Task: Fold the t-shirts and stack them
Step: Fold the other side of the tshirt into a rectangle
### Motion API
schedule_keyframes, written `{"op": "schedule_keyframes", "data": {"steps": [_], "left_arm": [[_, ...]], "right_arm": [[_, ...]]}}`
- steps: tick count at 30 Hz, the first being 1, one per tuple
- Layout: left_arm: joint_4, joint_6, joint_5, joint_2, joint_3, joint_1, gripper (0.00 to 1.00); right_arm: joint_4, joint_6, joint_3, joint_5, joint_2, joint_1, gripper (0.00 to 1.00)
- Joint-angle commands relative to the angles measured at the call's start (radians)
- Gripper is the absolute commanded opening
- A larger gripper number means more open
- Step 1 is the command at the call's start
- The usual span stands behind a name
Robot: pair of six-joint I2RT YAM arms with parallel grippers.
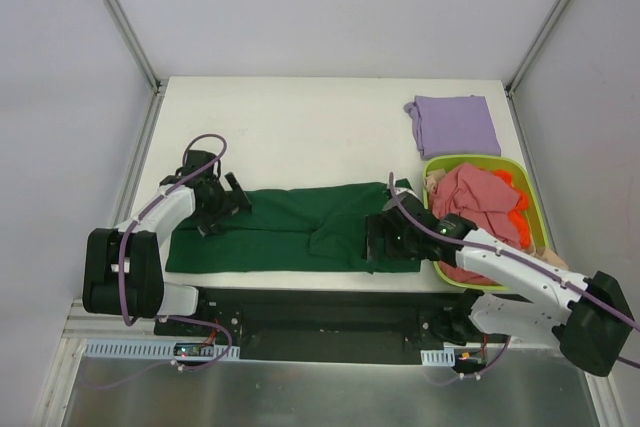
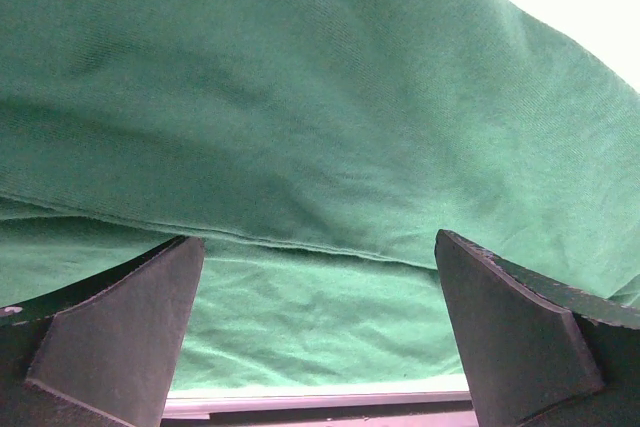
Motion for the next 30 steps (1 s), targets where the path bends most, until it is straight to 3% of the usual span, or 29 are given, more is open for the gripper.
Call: {"op": "schedule_keyframes", "data": {"steps": [1,5,9,12,23,30], "left_arm": [[-0.001,0.029,0.038,-0.008,0.034,0.013,0.99],[-0.001,0.028,0.048,0.003,0.042,0.013,0.99],[0.002,0.024,0.052,0.018,0.047,0.013,0.99],[0.003,0.027,0.043,0.04,0.051,0.013,0.99],[0.003,0.024,0.006,0.087,0.039,0.034,0.99],[-0.003,0.024,0.029,0.112,0.034,0.045,0.99]], "right_arm": [[0.156,-0.099,0.04,-0.228,-0.046,-0.001,0.96],[0.367,-0.042,0.019,-0.423,0.01,0.007,0.96],[0.446,0.015,0.014,-0.422,0.127,0.017,0.96],[0.44,0.019,0.0,-0.332,0.176,0.011,0.96],[0.411,0.009,-0.118,-0.244,0.29,-0.07,0.96],[0.374,-0.088,-0.035,-0.385,0.239,-0.085,0.96]]}}
